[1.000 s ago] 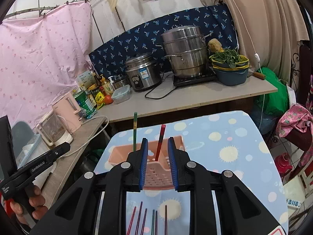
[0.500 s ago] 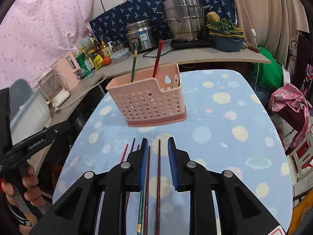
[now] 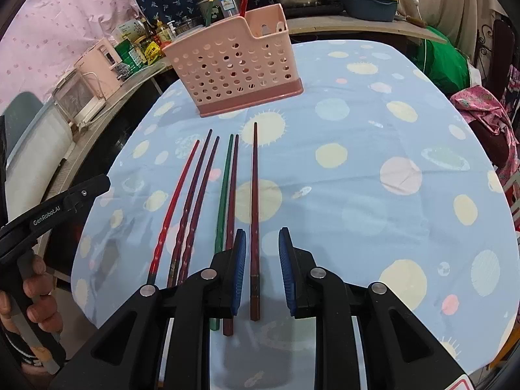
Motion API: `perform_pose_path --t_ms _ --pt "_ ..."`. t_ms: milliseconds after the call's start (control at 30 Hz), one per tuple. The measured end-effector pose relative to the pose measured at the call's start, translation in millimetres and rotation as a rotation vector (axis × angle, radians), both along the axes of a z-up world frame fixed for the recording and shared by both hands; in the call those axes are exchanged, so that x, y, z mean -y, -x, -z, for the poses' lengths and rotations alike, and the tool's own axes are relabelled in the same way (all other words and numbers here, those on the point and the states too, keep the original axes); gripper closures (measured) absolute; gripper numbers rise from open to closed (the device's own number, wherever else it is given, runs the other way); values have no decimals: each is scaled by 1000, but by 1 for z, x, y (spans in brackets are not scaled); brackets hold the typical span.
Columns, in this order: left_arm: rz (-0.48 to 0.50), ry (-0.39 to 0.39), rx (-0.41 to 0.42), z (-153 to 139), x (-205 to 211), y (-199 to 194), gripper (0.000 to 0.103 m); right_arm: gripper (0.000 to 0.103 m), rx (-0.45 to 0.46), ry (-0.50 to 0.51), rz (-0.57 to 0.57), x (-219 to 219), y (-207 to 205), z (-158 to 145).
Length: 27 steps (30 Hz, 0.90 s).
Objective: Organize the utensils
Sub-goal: 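Move both tools back down to the remaining chopsticks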
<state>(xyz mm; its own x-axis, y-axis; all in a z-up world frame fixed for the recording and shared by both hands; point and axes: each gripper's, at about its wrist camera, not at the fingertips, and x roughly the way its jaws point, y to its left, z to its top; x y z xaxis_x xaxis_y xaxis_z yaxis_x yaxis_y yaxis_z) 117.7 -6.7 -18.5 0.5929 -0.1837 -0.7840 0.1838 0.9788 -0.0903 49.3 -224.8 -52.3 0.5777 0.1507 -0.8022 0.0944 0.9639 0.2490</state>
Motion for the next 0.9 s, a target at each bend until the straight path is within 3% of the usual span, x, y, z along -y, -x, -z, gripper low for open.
perform_pose_path --t_ms 367,900 --pt "37 -16 -81 35 8 23 72 81 -42 -2 -26 -11 6 18" --pt "65 -4 -139 52 12 36 66 83 -83 18 -52 -23 12 35"
